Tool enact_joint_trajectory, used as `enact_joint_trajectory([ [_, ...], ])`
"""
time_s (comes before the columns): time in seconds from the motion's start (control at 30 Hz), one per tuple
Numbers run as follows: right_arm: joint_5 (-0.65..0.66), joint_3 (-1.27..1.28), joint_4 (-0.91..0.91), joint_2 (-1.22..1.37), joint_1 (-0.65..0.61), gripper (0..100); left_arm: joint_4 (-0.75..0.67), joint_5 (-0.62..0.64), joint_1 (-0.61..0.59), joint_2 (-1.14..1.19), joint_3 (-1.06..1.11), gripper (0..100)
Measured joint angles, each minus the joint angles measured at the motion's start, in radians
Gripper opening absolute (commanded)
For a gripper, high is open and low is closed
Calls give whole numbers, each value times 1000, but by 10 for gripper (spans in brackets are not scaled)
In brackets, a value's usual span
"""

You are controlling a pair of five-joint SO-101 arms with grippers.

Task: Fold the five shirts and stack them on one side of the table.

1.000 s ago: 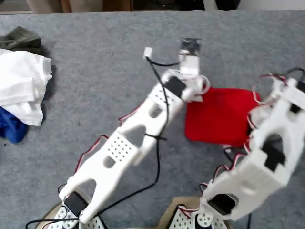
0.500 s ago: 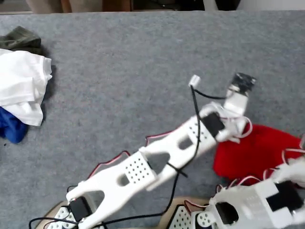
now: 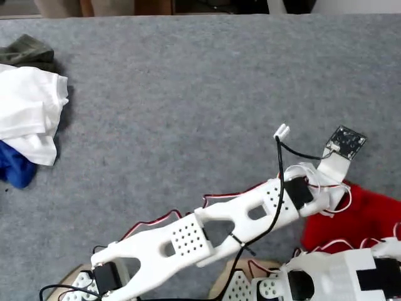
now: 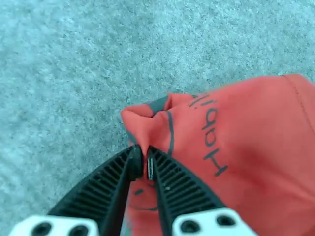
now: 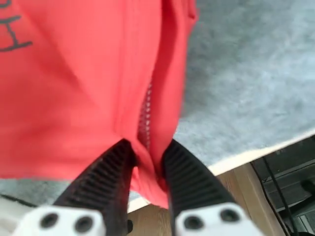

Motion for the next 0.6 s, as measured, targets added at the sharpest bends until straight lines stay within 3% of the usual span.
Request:
enact_joint_trajectory([
  [0.1, 0, 0, -11, 0, 9, 112, 28, -2, 2, 0, 3, 181],
  [0.3, 51, 0, 34, 0, 9, 399, 117, 51, -15, 2, -8, 196],
  [0.6, 74, -196, 282, 0, 9, 432, 307, 61, -172, 2, -241, 195],
])
